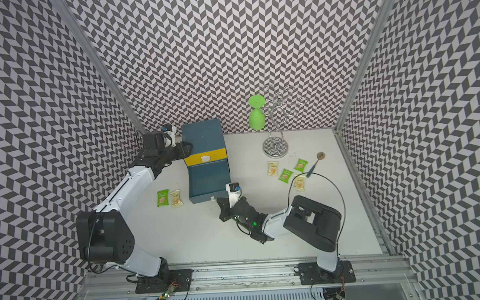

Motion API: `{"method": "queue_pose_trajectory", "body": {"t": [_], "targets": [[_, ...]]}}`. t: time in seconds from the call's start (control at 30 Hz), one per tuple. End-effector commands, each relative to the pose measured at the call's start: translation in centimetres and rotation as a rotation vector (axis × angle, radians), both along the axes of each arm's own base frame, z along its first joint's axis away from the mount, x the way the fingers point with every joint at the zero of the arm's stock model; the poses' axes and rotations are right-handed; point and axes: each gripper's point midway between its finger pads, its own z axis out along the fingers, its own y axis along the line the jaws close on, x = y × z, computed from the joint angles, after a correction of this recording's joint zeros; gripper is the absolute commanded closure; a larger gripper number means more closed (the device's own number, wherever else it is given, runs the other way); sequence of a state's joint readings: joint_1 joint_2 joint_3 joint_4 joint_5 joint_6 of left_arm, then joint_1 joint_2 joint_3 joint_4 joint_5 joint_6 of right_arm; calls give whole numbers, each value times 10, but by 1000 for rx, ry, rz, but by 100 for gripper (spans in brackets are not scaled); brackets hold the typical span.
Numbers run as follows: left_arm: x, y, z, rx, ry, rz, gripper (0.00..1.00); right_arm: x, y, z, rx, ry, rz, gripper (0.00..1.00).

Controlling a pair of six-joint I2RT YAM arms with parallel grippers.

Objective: Take the cookies out of the drawer
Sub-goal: Close the drawer in the storage box.

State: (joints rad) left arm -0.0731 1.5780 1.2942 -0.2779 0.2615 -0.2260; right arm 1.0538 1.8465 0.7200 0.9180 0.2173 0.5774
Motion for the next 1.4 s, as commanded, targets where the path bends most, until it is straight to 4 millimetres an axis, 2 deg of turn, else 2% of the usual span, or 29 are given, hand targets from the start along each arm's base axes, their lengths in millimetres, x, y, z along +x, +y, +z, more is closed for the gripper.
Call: {"method": "queue_pose_trajectory", "body": {"t": [0.0, 0.33, 1.07, 1.2, 1.37], "targets": [[-22, -20, -43, -17, 162, -88, 44, 21, 5, 27, 93, -52, -54, 100], [-22, -23, -48, -22, 178, -107, 44, 58, 9, 33, 150, -70, -90, 100], [-24, -37, -62, -50, 209, -178, 47, 142, 35, 17, 209, -45, -121, 100], [-25, -38, -62, -53, 208, -188, 48, 153, 40, 17, 200, -44, -115, 100], [-26, -42, -62, -66, 207, -208, 49, 157, 41, 14, 208, -33, -117, 100]]}}
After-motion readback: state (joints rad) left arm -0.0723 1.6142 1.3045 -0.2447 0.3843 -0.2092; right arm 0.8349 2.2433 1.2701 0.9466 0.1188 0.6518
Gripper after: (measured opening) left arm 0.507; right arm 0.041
